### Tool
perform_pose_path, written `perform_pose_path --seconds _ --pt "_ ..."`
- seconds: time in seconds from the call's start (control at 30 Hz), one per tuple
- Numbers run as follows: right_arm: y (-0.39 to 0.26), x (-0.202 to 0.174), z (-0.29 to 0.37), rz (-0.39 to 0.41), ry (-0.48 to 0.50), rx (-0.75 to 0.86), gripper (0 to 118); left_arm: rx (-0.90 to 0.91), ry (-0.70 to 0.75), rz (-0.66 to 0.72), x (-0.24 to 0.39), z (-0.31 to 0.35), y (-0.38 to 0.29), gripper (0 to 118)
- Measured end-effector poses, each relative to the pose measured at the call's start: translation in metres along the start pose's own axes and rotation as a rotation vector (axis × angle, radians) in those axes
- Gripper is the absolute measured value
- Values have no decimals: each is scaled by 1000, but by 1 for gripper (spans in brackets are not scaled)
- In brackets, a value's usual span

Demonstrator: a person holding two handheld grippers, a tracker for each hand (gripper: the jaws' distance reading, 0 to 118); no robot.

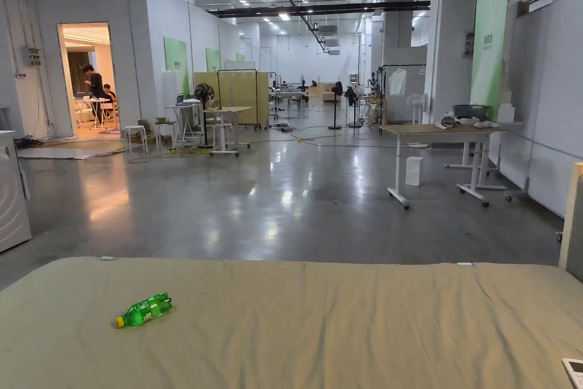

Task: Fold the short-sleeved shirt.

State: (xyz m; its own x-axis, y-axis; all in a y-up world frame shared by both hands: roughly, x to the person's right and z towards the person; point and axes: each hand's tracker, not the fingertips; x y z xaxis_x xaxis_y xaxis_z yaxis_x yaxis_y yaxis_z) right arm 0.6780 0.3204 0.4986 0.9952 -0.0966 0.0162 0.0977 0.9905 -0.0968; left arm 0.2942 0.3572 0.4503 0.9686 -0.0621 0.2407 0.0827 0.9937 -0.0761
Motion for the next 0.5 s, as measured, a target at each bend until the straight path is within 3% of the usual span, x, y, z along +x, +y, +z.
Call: perform_pose_path --seconds 0.5 --pt "-1 -4 -2 37 -12 -13 118 -23 -3 -11 3 -3 -3 118"
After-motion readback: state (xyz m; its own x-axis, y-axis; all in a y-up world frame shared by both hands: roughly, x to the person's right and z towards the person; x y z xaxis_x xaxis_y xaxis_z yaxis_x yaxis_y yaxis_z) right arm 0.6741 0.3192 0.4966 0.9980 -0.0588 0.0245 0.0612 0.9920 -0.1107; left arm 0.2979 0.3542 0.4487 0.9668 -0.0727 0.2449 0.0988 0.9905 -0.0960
